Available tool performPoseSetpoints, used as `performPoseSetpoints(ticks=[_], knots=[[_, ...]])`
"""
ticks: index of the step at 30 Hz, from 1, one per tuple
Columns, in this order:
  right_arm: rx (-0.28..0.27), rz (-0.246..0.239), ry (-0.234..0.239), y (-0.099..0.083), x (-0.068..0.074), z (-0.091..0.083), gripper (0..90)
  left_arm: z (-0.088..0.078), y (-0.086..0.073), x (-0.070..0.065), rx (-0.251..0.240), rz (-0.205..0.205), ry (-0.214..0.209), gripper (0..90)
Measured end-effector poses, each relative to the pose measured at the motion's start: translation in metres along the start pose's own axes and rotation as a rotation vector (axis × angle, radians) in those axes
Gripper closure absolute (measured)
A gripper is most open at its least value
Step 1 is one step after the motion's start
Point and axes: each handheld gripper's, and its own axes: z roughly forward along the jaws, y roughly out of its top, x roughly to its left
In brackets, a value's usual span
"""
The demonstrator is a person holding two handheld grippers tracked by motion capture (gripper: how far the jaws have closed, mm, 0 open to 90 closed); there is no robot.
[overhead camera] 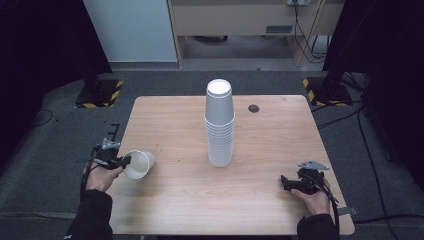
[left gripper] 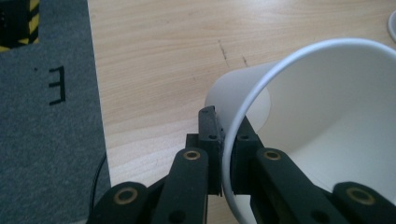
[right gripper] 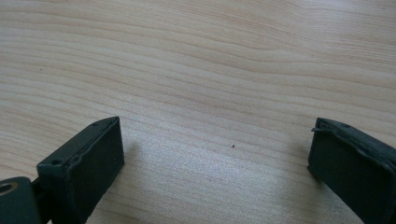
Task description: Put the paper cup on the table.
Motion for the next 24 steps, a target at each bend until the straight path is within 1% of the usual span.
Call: performPoseSetpoints(ticks=[5, 6, 10, 11, 15, 17, 24], knots=[[0.001, 0.000, 0.001, 0.000, 0.000, 0.000, 3.6, -0.002, 0.004, 0.000, 0.065, -0.008, -0.011, 85.8], [0.001, 0.000, 0.001, 0.000, 0.000, 0.000, 3.6, -0.003, 0.005, 0.000, 0.086, -0.017, -0.014, 85.8], [0.001, 0.000, 0.001, 0.000, 0.000, 0.000, 3.6, -0.003, 0.008, -0.002, 0.130, -0.034, -0.011, 85.8], [0.001, 0.000, 0.001, 0.000, 0.000, 0.000, 3.6, -0.003, 0.009, -0.002, 0.148, -0.031, -0.012, 85.8], [0.001, 0.000, 0.002, 0.000, 0.000, 0.000, 3.5, -0.002, 0.014, -0.004, 0.192, -0.038, -0.003, 85.8], [0.001, 0.000, 0.001, 0.000, 0.000, 0.000, 3.5, -0.001, 0.017, -0.006, 0.216, -0.042, -0.005, 85.9], [0.001, 0.001, 0.002, 0.000, 0.000, 0.000, 3.3, 0.006, 0.023, -0.012, 0.262, -0.051, -0.016, 85.8]])
